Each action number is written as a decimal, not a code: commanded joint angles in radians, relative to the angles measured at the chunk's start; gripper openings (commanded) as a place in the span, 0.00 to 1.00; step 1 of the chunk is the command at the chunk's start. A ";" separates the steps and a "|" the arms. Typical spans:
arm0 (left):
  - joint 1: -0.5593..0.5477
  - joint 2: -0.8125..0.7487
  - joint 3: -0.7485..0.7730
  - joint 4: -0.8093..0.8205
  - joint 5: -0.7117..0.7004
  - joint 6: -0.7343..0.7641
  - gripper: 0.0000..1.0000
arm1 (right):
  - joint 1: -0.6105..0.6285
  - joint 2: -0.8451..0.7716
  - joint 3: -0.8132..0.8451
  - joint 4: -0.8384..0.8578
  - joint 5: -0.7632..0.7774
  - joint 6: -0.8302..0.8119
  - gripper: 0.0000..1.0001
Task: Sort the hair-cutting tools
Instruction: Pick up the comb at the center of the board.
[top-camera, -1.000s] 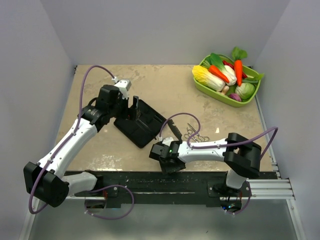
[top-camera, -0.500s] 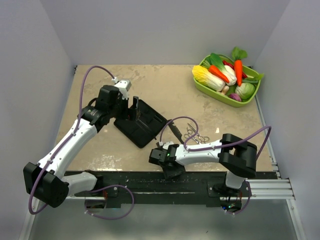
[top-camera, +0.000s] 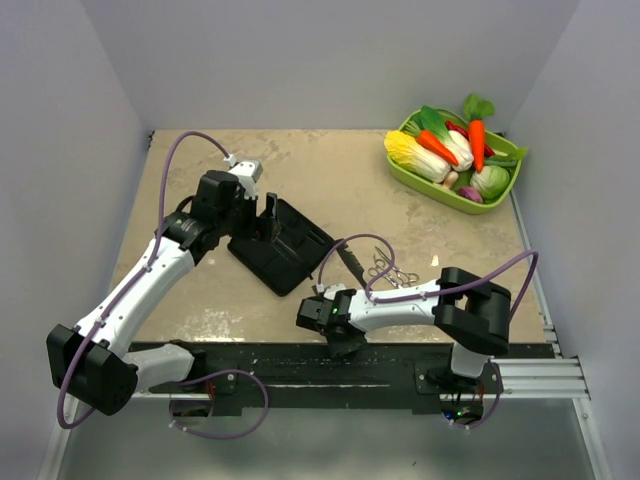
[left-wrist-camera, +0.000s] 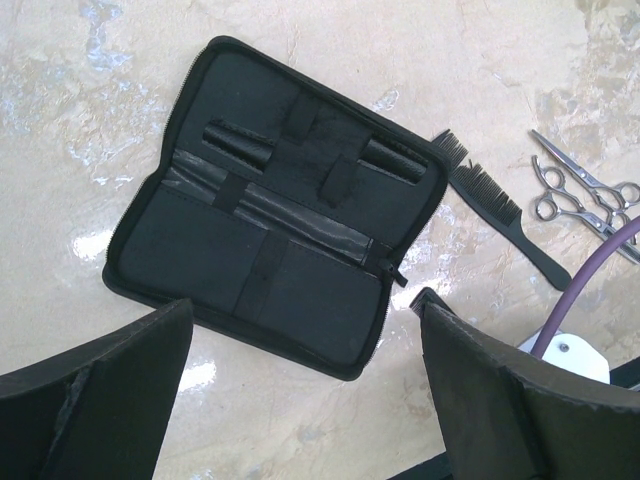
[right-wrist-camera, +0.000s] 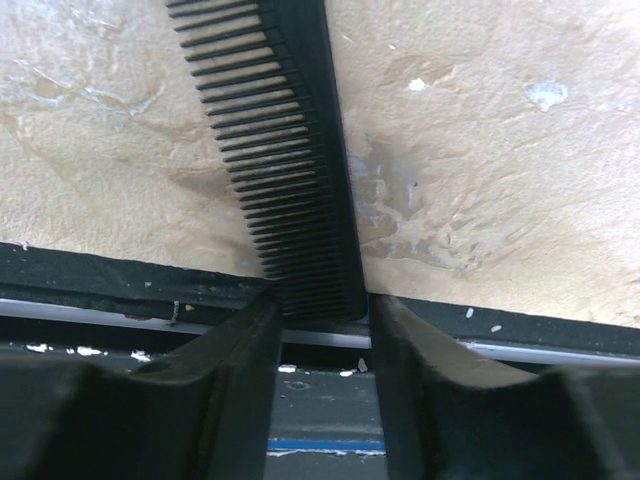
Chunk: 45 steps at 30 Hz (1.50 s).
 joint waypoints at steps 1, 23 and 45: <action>0.003 -0.009 -0.002 0.010 0.010 -0.003 1.00 | -0.001 0.038 0.004 0.059 0.057 -0.003 0.40; 0.003 0.090 0.122 -0.045 0.207 -0.012 0.97 | 0.002 -0.258 0.199 -0.292 0.223 -0.217 0.21; 0.002 0.176 0.154 0.046 0.834 -0.314 0.89 | 0.001 -0.532 0.317 -0.361 0.279 -0.511 0.22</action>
